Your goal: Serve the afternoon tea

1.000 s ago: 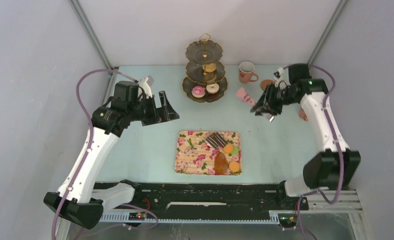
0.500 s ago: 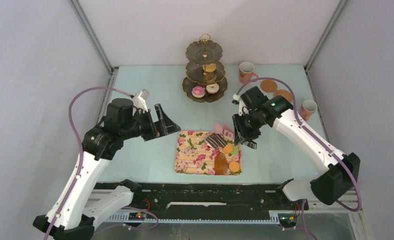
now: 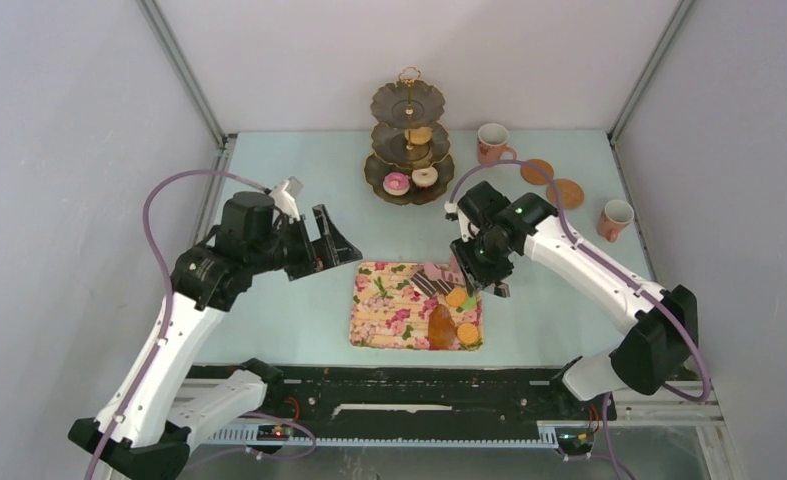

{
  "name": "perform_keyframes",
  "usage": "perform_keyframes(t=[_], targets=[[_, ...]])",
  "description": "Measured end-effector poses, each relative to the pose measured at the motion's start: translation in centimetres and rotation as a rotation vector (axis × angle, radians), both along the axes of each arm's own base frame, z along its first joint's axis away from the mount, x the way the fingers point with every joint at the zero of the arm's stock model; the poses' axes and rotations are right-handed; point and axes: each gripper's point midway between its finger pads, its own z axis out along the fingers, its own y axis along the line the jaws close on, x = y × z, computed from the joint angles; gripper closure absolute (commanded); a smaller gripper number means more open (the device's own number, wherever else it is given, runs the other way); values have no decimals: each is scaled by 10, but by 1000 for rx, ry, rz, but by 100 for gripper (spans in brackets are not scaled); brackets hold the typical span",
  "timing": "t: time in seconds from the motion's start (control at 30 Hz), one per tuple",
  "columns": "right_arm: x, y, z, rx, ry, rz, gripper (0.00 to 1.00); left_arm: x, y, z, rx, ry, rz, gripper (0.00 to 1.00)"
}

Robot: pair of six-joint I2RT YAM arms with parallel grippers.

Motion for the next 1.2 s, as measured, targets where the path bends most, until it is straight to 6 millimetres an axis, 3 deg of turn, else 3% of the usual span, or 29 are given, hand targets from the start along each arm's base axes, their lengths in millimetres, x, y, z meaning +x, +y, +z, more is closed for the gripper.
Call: perform_keyframes(t=[0.7, 1.2], targets=[[18, 5, -24, -20, 26, 40, 63, 9, -2, -2, 41, 10, -22, 2], [23, 7, -26, 21, 54, 24, 89, 13, -4, -4, 49, 23, -23, 2]])
